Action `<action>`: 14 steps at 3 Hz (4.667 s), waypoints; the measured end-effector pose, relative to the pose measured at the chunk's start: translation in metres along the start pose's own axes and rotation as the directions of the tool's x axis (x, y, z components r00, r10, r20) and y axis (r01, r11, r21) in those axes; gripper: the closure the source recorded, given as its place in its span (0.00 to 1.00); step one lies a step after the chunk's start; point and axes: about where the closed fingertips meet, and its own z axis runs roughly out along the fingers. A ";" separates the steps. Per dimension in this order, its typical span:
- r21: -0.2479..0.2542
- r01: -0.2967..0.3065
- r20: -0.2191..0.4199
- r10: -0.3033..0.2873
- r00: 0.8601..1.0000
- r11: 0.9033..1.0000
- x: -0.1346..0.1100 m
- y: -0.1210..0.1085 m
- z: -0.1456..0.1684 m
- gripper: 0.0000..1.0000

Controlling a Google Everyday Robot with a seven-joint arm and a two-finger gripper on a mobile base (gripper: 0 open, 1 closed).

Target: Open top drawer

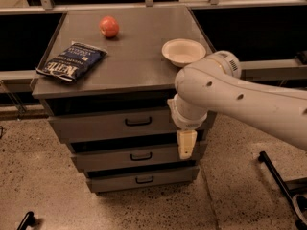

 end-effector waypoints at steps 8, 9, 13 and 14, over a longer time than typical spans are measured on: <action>-0.176 0.093 0.045 -0.086 0.995 0.980 0.024 0.020 0.055 0.29; -0.201 0.108 0.060 -0.098 0.993 0.974 0.023 0.037 0.049 0.29; -0.160 0.051 0.095 -0.036 0.995 0.986 0.038 0.060 0.011 0.00; -0.159 0.051 0.095 -0.036 0.995 0.986 0.038 0.060 0.011 0.00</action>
Offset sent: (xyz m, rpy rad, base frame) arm 0.0835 -0.0021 -0.0570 -0.0216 0.0093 -0.0248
